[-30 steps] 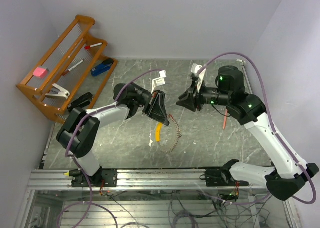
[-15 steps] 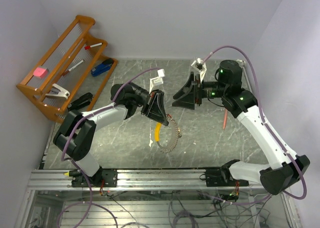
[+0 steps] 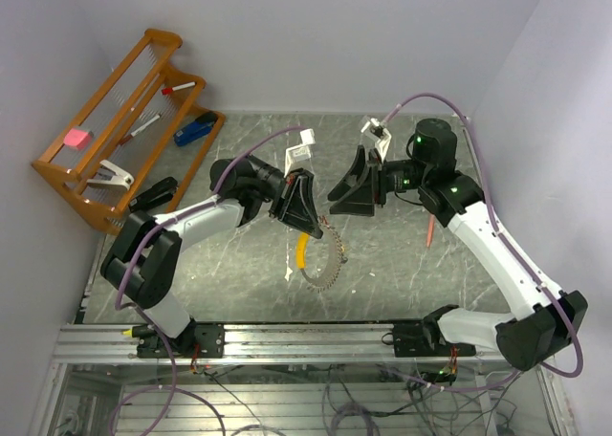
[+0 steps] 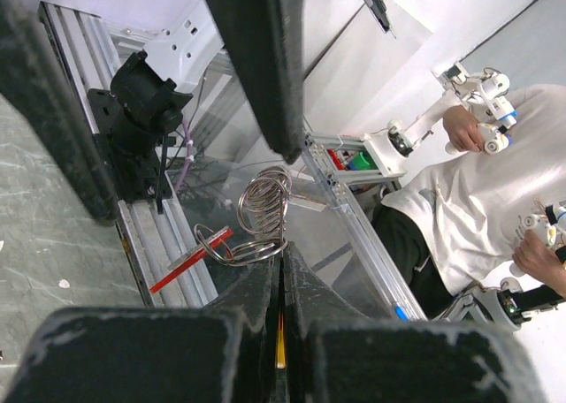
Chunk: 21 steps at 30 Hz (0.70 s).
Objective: Put the keys on the keyring
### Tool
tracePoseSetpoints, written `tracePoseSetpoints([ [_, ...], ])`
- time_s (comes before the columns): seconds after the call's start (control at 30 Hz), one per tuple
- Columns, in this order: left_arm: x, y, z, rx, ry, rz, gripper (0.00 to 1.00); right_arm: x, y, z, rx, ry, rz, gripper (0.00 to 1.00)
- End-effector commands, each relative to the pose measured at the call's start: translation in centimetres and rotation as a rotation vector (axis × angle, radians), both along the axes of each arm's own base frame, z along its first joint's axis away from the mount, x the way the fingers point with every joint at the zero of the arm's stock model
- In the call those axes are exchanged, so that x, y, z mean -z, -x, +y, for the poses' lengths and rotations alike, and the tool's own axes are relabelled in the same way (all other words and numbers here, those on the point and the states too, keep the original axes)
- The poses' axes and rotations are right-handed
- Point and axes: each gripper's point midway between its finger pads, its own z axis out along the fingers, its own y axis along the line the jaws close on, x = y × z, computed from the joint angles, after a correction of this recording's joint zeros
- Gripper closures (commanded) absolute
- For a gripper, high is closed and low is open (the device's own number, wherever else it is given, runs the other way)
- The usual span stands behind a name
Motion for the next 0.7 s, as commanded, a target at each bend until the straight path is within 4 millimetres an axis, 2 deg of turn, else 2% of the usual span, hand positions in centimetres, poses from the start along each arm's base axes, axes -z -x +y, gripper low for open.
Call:
tracePoseSetpoints([
  [0.0, -2.22, 1.74, 1.33, 0.014, 0.085, -0.156, 0.93, 0.39, -0.15, 0.05, -0.024, -0.009, 0.007, 0.47],
  [0.17, -2.15, 2.02, 1.33, 0.02, 0.082, -0.151, 0.93, 0.33, -0.44, 0.3, -0.036, -0.018, 0.015, 0.48],
  [0.53, -1.92, 1.78, 1.03, 0.024, 0.076, -0.142, 0.93, 0.32, -0.3, 0.36, -0.054, -0.024, 0.028, 0.61],
  [0.67, -1.91, 1.8, 1.03, 0.024, 0.075, -0.141, 0.93, 0.16, -0.26, 0.4, -0.062, -0.029, 0.032, 0.63],
])
